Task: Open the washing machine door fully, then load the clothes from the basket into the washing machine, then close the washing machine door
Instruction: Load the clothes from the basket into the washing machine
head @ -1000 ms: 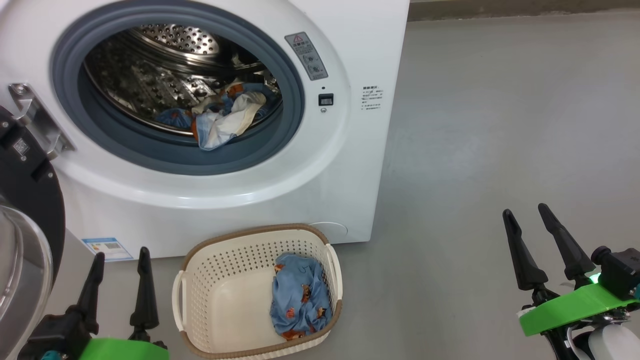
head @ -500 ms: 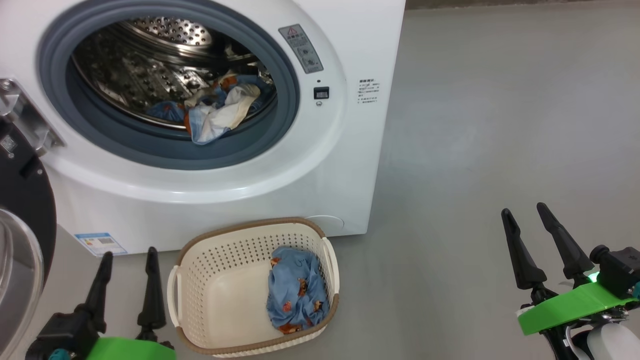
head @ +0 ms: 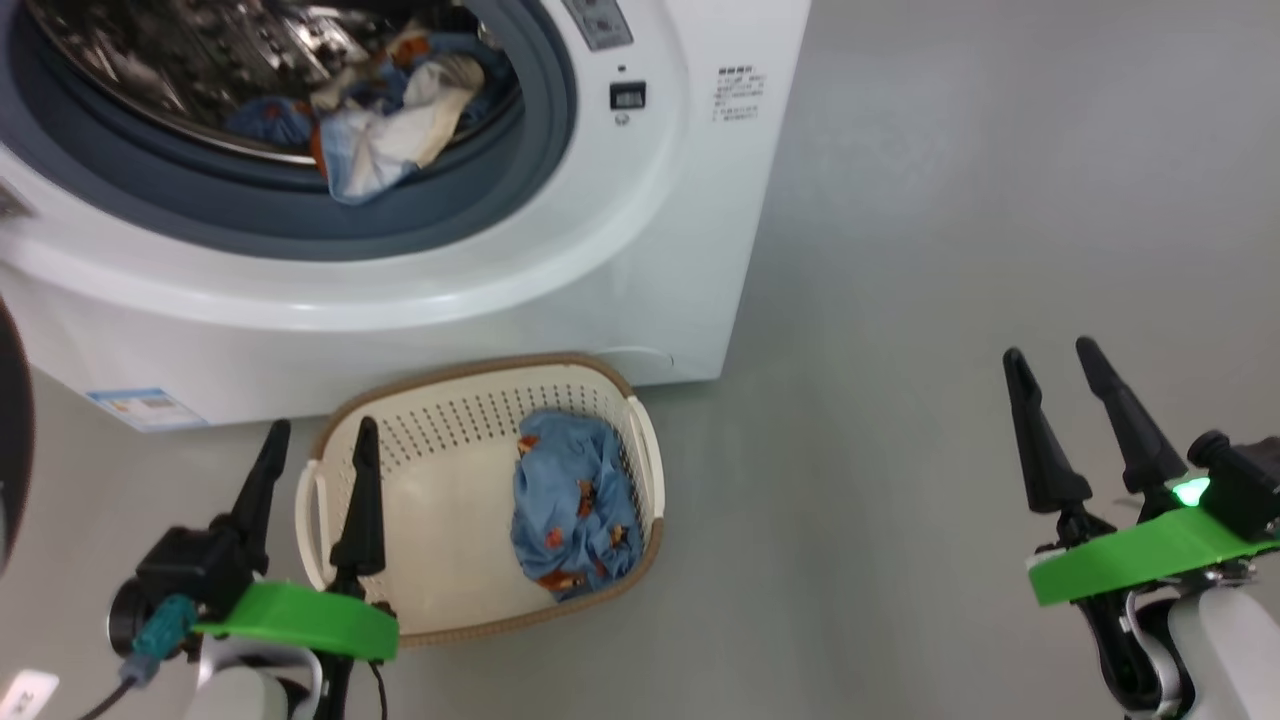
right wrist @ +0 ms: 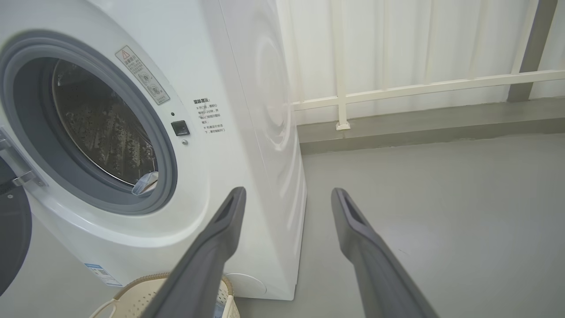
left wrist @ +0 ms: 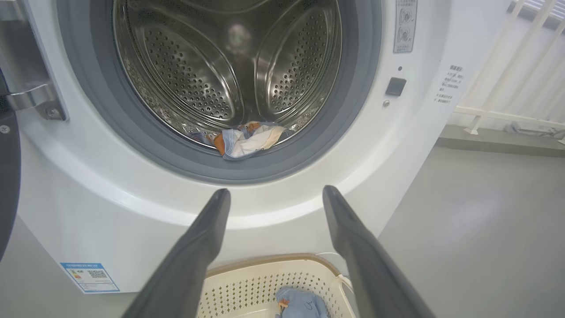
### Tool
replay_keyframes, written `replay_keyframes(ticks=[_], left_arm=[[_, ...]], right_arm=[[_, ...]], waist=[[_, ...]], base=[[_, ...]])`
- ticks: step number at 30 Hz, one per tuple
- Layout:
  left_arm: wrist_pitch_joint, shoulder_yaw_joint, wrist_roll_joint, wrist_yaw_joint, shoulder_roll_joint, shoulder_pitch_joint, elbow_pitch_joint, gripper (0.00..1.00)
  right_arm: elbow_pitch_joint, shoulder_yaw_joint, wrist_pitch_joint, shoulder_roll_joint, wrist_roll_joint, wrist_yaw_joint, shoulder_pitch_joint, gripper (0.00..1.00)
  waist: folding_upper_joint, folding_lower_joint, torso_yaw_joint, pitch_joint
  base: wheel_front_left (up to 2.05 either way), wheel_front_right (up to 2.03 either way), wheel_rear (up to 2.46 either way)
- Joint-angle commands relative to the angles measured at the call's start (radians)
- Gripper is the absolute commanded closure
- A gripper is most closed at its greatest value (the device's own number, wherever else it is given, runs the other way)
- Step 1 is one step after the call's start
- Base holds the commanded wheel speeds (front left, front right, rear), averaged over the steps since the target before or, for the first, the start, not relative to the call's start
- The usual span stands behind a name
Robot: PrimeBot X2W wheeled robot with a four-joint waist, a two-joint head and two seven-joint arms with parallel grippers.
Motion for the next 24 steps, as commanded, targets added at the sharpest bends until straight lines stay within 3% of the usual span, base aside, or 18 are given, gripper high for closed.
replay_keyframes(ticks=[1, 24], left_arm=[[-0.006, 0.022, -0.004, 0.001, 0.027, -0.054, 0.003, 0.0], [-0.001, -0.137, -0.074, 0.001, 0.111, -0.345, 0.292, 0.0]], right_arm=[[-0.03, 0.011, -0.008, -0.008, -0.007, 0.005, -0.038, 0.0], [-0.057, -0.007, -0.008, 0.076, -0.027, 0.005, -0.183, 0.0]], waist=[[0.0, -0.0001, -0.022, 0.105], [0.0, -0.0001, -0.105, 0.423]], base=[[0.0, 0.0, 0.0], [0.0, 0.0, 0.0]])
